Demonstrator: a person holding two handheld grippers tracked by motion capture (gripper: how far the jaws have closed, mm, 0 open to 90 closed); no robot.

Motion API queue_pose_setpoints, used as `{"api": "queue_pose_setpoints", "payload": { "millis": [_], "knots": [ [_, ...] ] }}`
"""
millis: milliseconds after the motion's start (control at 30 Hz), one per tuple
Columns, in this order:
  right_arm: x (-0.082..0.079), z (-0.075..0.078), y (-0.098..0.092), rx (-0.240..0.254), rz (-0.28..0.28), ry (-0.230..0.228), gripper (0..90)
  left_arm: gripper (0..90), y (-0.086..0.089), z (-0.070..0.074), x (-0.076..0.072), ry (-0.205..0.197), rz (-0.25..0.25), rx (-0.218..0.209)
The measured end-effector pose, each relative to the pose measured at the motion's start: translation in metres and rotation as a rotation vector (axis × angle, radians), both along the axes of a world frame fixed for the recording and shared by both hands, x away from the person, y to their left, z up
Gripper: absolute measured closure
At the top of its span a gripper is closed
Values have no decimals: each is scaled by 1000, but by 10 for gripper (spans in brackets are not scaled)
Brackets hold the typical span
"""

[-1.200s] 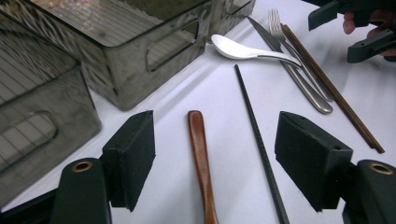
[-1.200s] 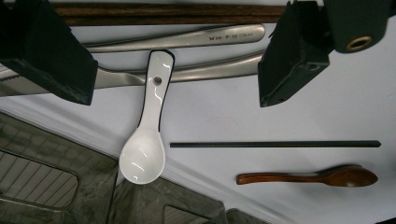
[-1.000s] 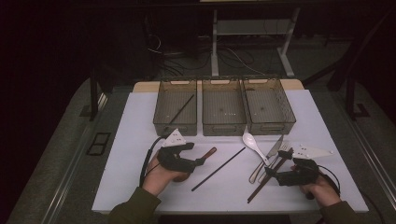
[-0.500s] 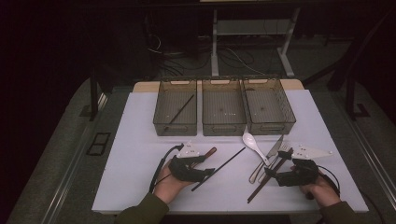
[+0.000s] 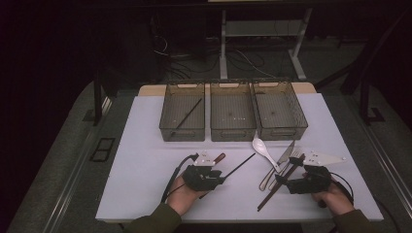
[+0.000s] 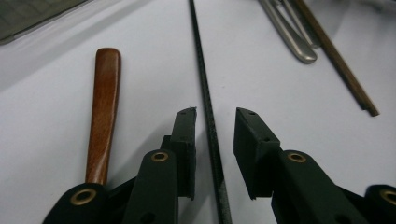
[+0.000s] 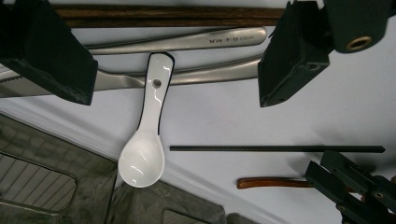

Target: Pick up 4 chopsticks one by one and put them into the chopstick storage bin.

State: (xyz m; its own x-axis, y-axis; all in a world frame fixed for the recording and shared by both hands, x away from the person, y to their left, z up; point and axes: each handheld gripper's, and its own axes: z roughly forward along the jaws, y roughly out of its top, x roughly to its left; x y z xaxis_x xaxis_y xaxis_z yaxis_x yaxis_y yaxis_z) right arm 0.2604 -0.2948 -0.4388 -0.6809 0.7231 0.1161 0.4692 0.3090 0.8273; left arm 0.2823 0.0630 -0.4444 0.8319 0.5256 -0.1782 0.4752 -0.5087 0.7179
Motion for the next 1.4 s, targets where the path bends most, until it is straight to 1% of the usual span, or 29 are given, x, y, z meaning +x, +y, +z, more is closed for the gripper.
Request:
{"api": "queue_pose_setpoints", "payload": {
  "millis": [100, 133, 200, 233, 267, 367, 433, 500, 600, 700, 1100, 1400],
  "knots": [
    [0, 0, 0, 1, 0, 1, 117, 691, -1, -2, 0, 1, 0, 8],
    [0, 0, 0, -1, 0, -2, 117, 693, -2, -3, 0, 3, -5, 21],
    [0, 0, 0, -1, 1, -1, 117, 705, -3, -4, -1, 6, -12, 26],
    [0, 0, 0, 0, 0, -1, 117, 709, -4, -4, -1, 0, -18, 31],
    [0, 0, 0, 0, 1, -1, 117, 715, -5, -5, -2, 1, -9, 30],
    [1, 0, 0, 0, -1, -2, 117, 739, -6, -5, -3, -6, -11, 40],
    [1, 0, 0, -1, -1, -2, 117, 765, -6, -5, -3, -21, -15, 47],
    [1, 0, 0, -2, -1, -1, 117, 798, -6, -5, -4, -27, -15, 61],
    [1, 0, 0, -2, -1, -2, 117, 826, -6, -5, -4, -27, -15, 64],
    [0, 0, 0, -3, -2, -2, 117, 831, -7, -5, -4, -22, -12, 68],
    [0, 0, 0, 0, -2, 0, 117, 848, -9, -4, -7, -30, 11, 80],
    [0, 0, 0, 1, -3, 0, 117, 848, -8, -3, -6, -24, 7, 68]
  ]
}}
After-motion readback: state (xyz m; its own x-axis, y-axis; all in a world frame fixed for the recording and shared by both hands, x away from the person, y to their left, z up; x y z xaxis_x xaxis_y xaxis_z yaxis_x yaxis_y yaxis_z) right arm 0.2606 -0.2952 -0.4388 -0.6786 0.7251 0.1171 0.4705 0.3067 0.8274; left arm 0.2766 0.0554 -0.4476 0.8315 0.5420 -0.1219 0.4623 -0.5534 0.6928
